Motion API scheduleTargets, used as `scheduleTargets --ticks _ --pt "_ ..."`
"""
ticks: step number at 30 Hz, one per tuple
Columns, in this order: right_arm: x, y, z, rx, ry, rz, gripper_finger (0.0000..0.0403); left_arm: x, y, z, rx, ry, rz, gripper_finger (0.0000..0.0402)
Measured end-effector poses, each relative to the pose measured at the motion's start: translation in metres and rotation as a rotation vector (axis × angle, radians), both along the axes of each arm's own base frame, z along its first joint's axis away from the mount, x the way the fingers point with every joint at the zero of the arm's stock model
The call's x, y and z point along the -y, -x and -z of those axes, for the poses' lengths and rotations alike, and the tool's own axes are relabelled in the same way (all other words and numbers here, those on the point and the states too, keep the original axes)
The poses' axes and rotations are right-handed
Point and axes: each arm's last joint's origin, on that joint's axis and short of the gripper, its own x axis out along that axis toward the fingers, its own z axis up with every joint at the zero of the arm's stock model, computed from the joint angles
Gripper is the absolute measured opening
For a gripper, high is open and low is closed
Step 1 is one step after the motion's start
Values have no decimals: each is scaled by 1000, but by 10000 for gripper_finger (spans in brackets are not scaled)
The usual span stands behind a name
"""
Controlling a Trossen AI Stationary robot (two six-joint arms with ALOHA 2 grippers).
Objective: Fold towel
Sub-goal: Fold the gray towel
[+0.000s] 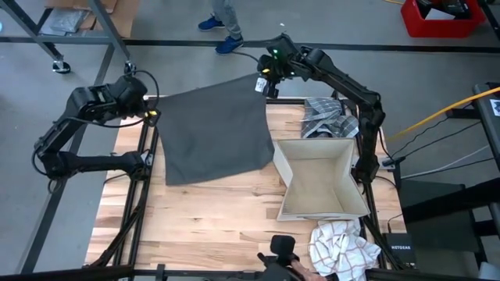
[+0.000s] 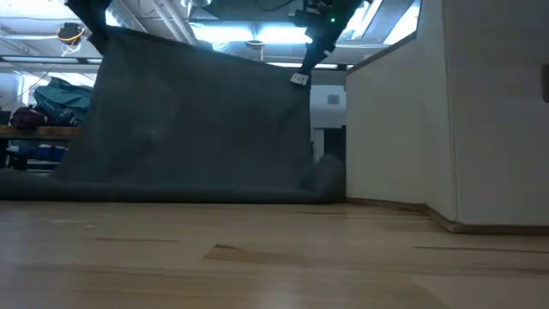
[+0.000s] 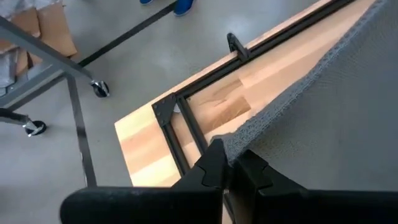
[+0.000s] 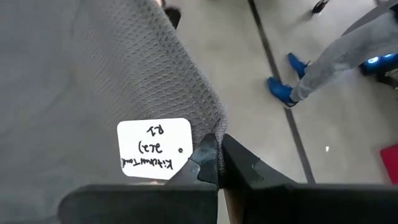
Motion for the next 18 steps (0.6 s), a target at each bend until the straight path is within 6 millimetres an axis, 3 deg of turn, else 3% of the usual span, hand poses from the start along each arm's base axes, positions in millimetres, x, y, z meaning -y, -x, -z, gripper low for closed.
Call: scheduleTargets --ticks 6,18 --pt "-1 -1 19 -102 -105 -27 5 -3 -8 18 -26 131 32 0" --pt "-17 9 29 -187 -352 -63 5 -1 -17 50 6 379 126 0"
